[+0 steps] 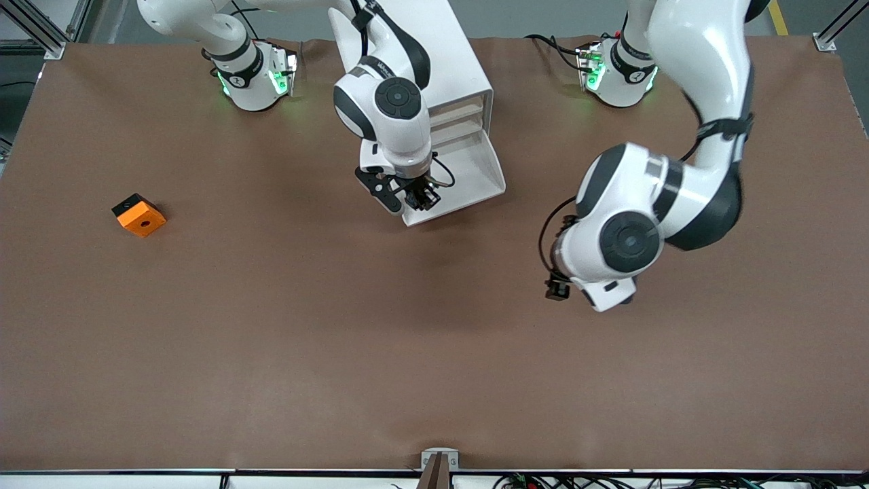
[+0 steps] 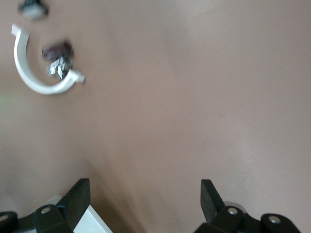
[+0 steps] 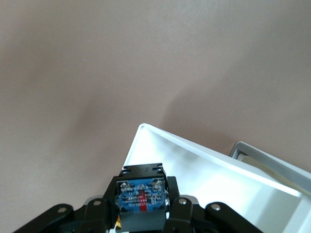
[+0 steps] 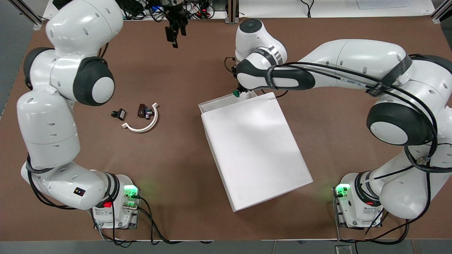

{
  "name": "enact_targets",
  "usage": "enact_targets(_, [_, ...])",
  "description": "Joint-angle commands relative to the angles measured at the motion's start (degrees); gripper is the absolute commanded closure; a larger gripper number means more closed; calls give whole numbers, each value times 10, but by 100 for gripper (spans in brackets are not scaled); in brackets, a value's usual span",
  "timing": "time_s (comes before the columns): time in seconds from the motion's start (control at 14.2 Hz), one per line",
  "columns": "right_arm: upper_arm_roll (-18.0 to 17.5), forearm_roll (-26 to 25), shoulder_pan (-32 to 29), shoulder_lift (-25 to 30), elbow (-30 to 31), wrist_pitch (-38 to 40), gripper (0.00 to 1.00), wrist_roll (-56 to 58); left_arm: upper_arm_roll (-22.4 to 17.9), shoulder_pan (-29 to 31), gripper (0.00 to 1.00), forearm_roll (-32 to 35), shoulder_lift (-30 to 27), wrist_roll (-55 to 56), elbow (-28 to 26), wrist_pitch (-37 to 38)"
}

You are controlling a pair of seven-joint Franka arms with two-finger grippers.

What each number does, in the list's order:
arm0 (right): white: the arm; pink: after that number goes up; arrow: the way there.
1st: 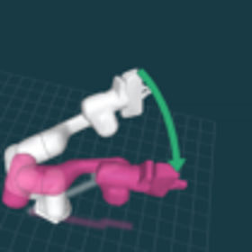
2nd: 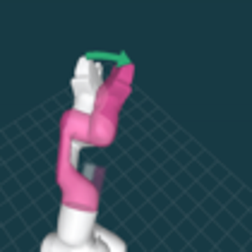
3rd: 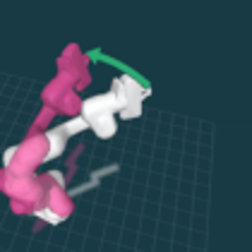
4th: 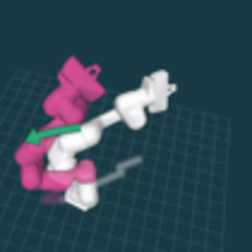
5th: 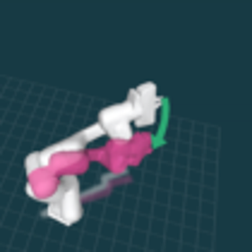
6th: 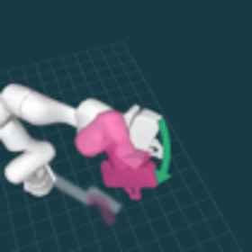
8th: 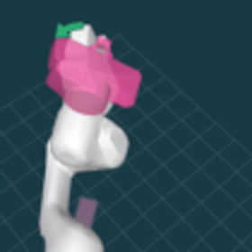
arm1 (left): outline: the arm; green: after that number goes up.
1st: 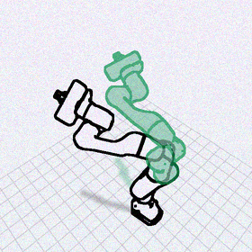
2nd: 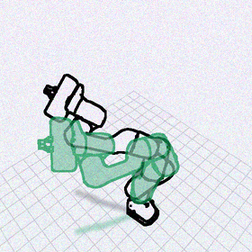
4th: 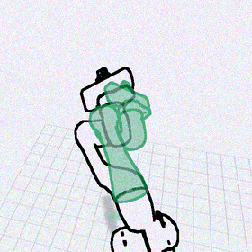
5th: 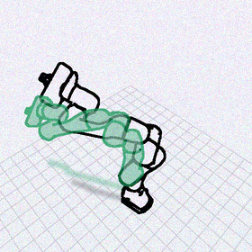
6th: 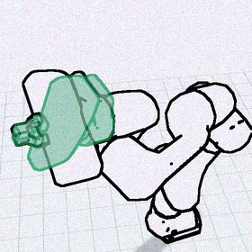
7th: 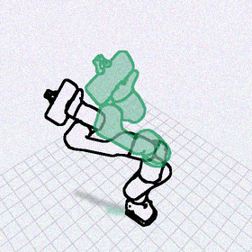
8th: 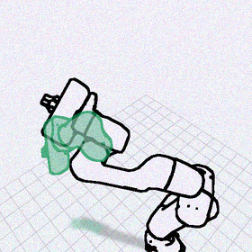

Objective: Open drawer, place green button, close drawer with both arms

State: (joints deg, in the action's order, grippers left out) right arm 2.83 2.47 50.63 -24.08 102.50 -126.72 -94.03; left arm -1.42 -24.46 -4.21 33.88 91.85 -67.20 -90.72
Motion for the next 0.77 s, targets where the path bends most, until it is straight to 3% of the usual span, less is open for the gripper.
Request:
enact_targets(0.0, [6,9,20,-27,-15,-14,100,-23,-28,7,0,18,-48,-127,-15,4])
enact_targets(0.7, [6,3,69,-69,-34,-44,100,-12,-31,72,0,62,-155,-479,-23,45])
